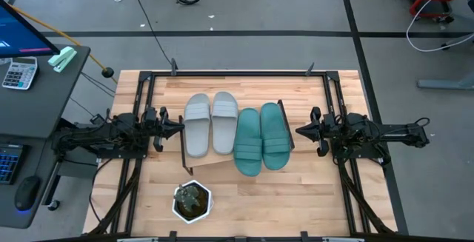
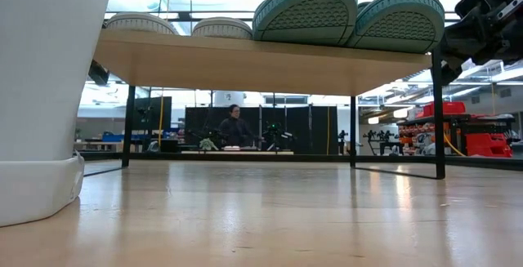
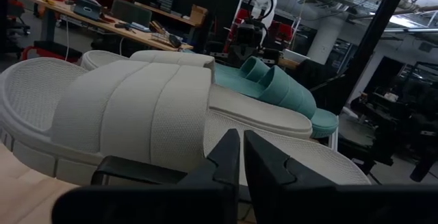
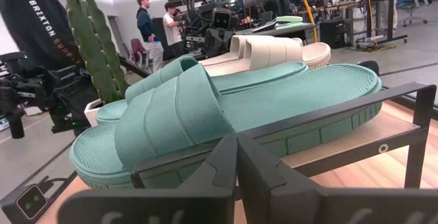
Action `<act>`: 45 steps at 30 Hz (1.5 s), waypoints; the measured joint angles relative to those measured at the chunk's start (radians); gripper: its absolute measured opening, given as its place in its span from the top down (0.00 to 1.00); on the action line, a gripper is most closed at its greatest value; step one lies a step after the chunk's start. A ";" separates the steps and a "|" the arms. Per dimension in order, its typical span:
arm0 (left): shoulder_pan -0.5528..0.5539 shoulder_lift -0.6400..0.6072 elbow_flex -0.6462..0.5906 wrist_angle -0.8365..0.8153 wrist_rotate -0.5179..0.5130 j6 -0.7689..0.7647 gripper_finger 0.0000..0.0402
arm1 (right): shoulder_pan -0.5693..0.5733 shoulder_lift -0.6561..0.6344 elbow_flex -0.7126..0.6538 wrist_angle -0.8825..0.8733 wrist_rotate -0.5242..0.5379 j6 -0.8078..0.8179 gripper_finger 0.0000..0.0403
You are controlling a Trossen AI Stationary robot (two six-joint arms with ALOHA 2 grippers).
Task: Pick and place slides into the shelf
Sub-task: Return to Home Position
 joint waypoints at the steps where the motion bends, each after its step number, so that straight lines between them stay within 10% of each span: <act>1: 0.000 0.000 0.000 0.000 0.000 0.000 0.94 | 0.000 0.000 0.000 0.000 0.000 0.000 0.96; 45: 0.000 0.000 0.000 0.000 0.000 0.000 0.93 | 0.000 0.000 0.000 0.000 0.000 0.000 0.96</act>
